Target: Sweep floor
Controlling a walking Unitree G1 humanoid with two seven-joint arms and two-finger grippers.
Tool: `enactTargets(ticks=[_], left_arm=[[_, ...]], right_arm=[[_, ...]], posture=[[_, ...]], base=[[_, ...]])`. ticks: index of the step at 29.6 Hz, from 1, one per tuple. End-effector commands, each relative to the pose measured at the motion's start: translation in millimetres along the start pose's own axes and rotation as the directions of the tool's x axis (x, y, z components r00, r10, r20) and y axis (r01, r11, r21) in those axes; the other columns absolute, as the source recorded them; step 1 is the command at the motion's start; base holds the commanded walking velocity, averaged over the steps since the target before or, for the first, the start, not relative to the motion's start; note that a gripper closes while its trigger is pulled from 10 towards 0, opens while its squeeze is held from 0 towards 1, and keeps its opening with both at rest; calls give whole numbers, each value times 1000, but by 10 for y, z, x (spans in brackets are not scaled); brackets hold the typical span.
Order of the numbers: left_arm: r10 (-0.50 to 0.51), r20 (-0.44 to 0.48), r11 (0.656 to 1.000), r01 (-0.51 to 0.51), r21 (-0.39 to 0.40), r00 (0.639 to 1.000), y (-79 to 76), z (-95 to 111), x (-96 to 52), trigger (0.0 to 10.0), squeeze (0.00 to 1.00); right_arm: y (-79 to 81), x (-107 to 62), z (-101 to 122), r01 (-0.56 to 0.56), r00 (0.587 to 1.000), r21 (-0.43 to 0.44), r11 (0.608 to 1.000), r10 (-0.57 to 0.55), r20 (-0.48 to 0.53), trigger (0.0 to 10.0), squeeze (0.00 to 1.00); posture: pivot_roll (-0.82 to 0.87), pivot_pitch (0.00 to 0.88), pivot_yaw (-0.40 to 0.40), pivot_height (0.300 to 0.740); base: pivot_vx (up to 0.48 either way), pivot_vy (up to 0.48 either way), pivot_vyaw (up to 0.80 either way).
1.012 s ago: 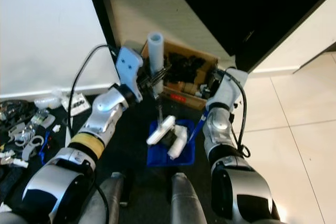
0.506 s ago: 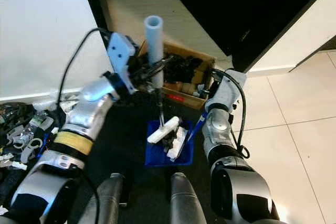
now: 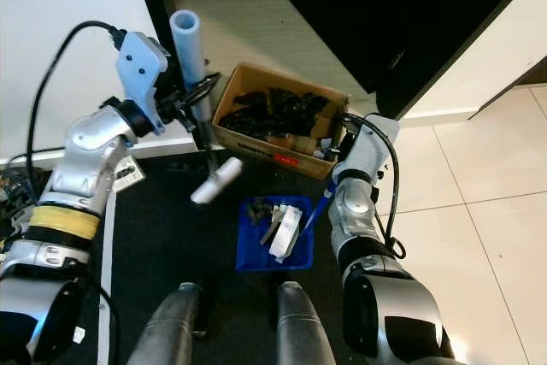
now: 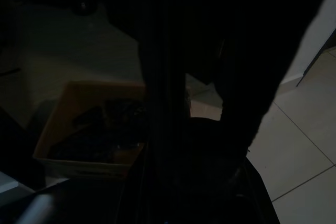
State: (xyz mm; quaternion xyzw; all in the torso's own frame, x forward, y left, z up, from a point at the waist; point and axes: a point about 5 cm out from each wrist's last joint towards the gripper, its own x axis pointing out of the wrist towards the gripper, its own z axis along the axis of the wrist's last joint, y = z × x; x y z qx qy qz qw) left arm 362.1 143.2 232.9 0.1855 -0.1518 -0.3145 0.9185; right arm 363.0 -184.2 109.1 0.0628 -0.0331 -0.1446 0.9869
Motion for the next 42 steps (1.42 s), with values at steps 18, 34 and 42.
enactTargets(ticks=[18, 34, 42], left_arm=[[284, -277, 959, -265, 103, 918, 195, -628, -787, 10000, 0], [471, -432, 813, -568, -124, 769, -54, -1061, -1087, 10000, 0], [500, -422, 774, -609, -174, 756, -206, -1055, -966, 10000, 0]], right_arm=[[-303, -114, -201, 74, 996, 224, 972, -62, -62, 10000, 0], [-430, -77, -70, -34, 999, 296, 955, 22, 45, 10000, 0], [-438, -8, 92, -80, 992, 325, 942, 42, 123, 10000, 0]], posture=[[30, 157, -4, 740], [24, 132, -10, 740], [18, 117, -14, 740]], base=[[0, 0, 0], [0, 0, 0], [0, 0, 0]])
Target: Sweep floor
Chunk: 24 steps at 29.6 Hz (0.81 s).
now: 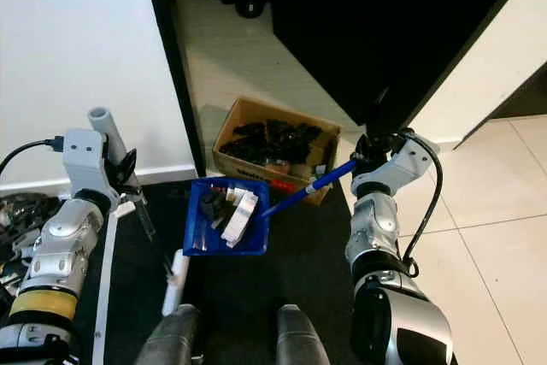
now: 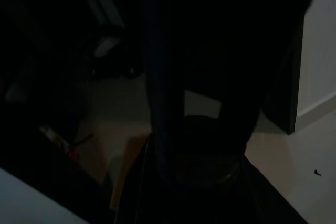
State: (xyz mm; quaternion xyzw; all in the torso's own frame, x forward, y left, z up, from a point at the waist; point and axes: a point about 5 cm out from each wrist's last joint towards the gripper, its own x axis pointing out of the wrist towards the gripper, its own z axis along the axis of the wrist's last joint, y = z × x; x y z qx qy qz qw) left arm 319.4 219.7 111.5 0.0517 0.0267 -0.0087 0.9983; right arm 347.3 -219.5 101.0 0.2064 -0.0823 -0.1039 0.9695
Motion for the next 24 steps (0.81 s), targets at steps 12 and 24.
enactTargets(ticks=[12, 24], left_arm=[[34, 12, 999, -33, -43, 999, -143, 2, 35, 10000, 0], [17, 3, 1000, -17, -19, 1000, -190, -29, 18, 10000, 0]], right_arm=[[121, 202, 410, -108, 982, 27, 994, 102, 159, 10000, 0], [55, 323, 658, -66, 979, -7, 998, 67, 192, 10000, 0]], posture=[[3, 91, -14, 740], [-3, 83, -11, 740]], base=[[0, 0, 0], [0, 0, 0]])
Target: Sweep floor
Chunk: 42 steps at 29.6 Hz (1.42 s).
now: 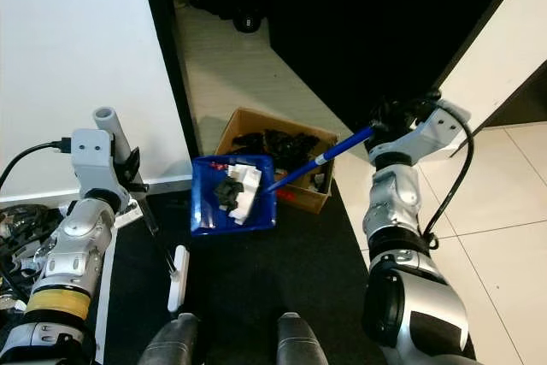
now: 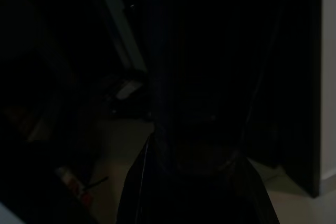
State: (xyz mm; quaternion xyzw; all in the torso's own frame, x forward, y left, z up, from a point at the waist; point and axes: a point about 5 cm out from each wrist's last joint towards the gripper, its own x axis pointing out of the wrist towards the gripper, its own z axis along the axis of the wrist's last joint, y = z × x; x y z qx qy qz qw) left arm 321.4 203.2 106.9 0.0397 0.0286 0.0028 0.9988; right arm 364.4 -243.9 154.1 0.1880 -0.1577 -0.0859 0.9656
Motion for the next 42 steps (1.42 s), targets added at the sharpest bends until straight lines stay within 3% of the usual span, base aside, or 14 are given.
enactTargets(ticks=[1, 11, 15, 23, 36, 42], left_arm=[[-10, 4, 1000, 10, 7, 1000, -29, -9, -11, 10000, 0], [-66, -17, 998, 66, 20, 998, -113, -46, -21, 10000, 0], [-88, -17, 996, 89, 25, 996, -159, -50, -24, 10000, 0], [-102, -17, 994, 102, 38, 995, -182, -50, -24, 10000, 0], [-105, -16, 994, 106, 13, 994, -207, -51, -25, 10000, 0], [-107, -10, 994, 107, -6, 994, -230, -61, -45, 10000, 0]], right_arm=[[-10, 86, 166, 11, 998, 4, 1000, -11, 54, 10000, 0], [-64, 240, 351, 17, 1000, -59, 998, -17, 2, 10000, 0], [-118, 274, 372, 19, 997, -128, 992, -28, -70, 10000, 0], [-158, 256, 415, -33, 996, -239, 970, 11, -93, 10000, 0], [-168, 383, 751, 21, 1000, -226, 974, -20, 3, 10000, 0], [-166, 405, 804, 27, 1000, -231, 973, -23, 18, 10000, 0]], posture=[[-3, 83, -11, 740], [-13, 84, -6, 740], [-15, 81, -5, 740], [-19, 85, -1, 740], [-19, 97, -3, 740], [-16, 100, -6, 740]], base=[[0, 0, 0], [0, 0, 0], [0, 0, 0], [0, 0, 0], [0, 0, 0], [0, 0, 0]])
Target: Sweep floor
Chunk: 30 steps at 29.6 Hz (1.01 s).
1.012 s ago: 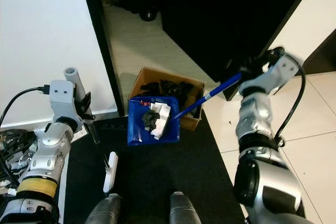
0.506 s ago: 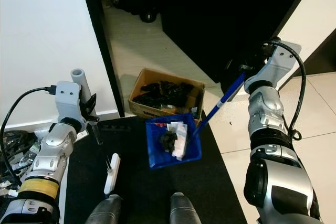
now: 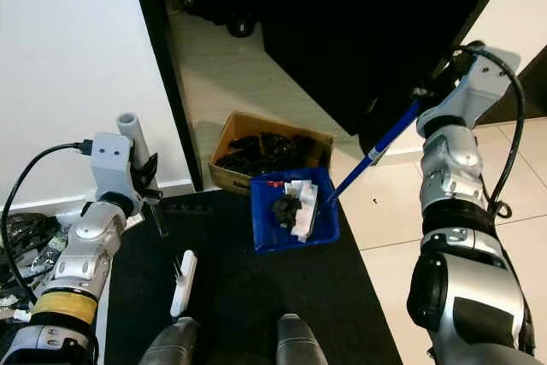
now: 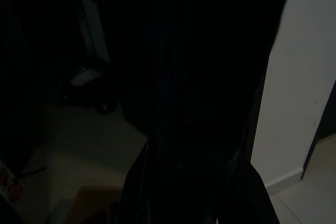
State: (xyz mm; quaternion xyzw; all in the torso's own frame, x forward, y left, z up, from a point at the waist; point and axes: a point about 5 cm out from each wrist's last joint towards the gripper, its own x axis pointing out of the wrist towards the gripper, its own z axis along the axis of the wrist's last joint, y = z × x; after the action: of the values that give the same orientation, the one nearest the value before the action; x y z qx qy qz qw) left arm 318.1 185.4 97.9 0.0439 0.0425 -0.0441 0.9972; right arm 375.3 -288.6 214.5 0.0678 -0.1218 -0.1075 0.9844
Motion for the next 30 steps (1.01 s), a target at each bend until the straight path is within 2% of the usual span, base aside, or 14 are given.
enactTargets(ticks=[1, 10, 30], left_arm=[[-15, 8, 1000, 15, -14, 1000, -53, 4, -14, 10000, 0], [-22, 2, 999, 22, -37, 1000, -83, -34, -28, 10000, 0], [-23, 8, 999, 24, -45, 1000, -84, -24, -25, 10000, 0]], right_arm=[[-45, 36, 173, 19, 998, 20, 1000, -20, 66, 10000, 0], [-51, 82, 313, 25, 994, 13, 1000, -26, 109, 10000, 0], [-32, 84, 292, 25, 994, 21, 999, -27, 104, 10000, 0]], posture=[[-16, 100, -6, 740], [-17, 96, -10, 740], [-12, 98, -10, 740]], base=[[0, 0, 0], [179, 0, 0], [324, 0, 0]])
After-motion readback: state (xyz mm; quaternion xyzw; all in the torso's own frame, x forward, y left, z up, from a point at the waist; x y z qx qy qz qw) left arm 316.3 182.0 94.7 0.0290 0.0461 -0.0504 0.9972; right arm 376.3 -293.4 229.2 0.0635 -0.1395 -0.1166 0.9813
